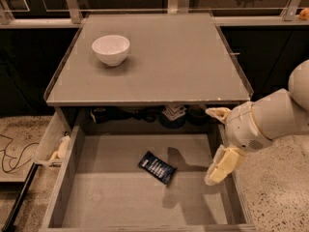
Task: Pick rxbar blueberry from top drawer and place on counter
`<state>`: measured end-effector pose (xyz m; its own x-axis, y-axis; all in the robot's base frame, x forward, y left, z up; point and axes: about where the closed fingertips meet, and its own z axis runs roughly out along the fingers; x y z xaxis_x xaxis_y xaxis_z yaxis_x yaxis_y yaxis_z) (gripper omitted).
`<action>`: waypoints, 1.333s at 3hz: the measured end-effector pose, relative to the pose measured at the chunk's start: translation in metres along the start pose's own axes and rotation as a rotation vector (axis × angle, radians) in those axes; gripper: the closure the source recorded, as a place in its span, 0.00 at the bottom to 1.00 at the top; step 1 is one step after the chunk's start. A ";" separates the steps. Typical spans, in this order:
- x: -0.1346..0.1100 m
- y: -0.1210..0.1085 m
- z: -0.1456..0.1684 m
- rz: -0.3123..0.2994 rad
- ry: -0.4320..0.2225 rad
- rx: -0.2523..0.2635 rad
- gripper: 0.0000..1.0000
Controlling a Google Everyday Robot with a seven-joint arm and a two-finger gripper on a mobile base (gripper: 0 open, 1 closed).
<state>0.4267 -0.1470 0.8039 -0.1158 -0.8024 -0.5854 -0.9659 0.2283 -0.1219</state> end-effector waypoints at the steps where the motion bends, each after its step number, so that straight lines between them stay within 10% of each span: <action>1: 0.005 0.005 0.016 0.033 -0.001 -0.025 0.00; 4: 0.043 0.015 0.133 0.171 -0.046 -0.023 0.00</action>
Offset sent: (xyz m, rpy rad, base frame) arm 0.0020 0.0364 -0.1130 0.0706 0.1221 -0.0816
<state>0.4385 -0.1043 0.6702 -0.2682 -0.7269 -0.6322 -0.9383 0.3457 0.0006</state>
